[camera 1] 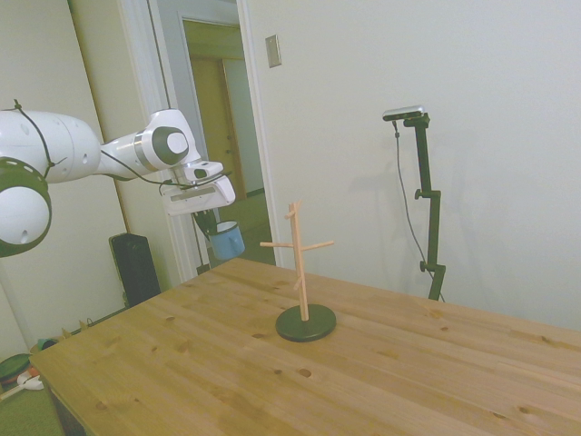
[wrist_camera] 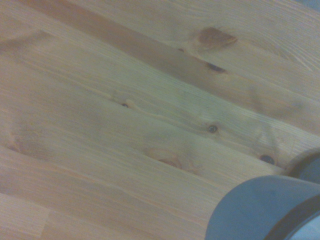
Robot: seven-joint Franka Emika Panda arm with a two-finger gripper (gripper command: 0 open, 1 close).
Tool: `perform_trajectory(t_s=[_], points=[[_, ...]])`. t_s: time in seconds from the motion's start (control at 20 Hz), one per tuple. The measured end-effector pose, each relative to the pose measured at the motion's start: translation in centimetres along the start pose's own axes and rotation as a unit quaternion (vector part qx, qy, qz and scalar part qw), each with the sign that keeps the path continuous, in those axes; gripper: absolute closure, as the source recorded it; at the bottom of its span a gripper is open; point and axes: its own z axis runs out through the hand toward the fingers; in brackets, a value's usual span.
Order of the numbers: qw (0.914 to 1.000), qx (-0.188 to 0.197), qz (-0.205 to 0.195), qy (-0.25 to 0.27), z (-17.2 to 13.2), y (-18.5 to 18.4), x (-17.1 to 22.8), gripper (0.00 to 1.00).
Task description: Hang the mug
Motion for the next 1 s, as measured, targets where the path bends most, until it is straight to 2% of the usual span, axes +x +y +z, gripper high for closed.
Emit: perform_trajectory(t_s=[0.35, 0.7, 1.0], points=[[0.9998, -0.004, 0.018, -0.003, 0.9, -0.8, 1.8, 1.00], [0.9998, -0.005, 0.016, -0.006, 1.3, -2.1, 2.2, 1.00], [0.9996, -0.006, 0.026, -0.004, 1.4, -1.5, 3.3, 1.00]])
